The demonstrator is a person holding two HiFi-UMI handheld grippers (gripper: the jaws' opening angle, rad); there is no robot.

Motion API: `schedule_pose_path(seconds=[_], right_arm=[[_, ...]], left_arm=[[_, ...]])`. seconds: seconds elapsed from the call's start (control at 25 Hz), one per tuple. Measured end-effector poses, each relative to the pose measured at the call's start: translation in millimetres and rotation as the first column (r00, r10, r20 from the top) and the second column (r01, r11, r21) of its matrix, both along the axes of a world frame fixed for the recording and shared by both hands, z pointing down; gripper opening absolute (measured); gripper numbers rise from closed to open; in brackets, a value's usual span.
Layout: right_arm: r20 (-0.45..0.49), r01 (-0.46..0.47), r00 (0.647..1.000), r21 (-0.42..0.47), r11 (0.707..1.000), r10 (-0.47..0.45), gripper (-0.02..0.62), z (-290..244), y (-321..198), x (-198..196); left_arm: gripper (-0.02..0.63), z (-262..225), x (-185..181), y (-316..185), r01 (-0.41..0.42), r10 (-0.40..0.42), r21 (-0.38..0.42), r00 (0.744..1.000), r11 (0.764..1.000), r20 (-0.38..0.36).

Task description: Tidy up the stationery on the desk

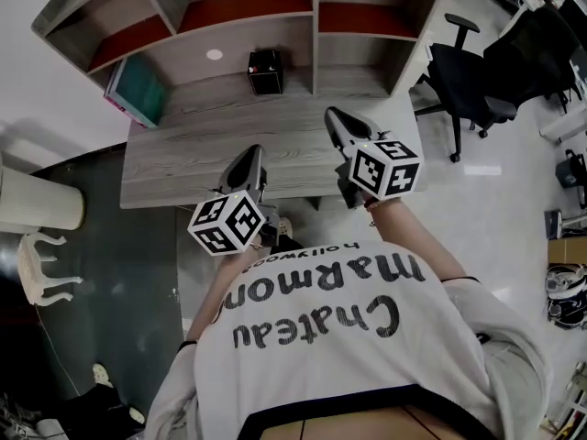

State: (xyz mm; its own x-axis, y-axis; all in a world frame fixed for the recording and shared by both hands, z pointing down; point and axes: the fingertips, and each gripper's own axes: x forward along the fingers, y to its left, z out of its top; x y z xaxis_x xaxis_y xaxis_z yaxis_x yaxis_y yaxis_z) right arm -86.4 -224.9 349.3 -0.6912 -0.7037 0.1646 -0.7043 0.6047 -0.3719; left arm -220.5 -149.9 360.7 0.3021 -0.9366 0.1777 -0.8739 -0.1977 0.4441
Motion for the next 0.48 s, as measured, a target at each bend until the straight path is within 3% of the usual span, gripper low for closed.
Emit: schedule_pose_path(seconds=[0.48], right_arm=[[-0.064, 0.038, 0.997, -0.039, 0.998, -0.041, 0.011, 23, 42, 28]], left_arm=[[0.017, 16, 31, 43, 0.013, -0.013, -0.024, 1.0, 1.0, -0.01]])
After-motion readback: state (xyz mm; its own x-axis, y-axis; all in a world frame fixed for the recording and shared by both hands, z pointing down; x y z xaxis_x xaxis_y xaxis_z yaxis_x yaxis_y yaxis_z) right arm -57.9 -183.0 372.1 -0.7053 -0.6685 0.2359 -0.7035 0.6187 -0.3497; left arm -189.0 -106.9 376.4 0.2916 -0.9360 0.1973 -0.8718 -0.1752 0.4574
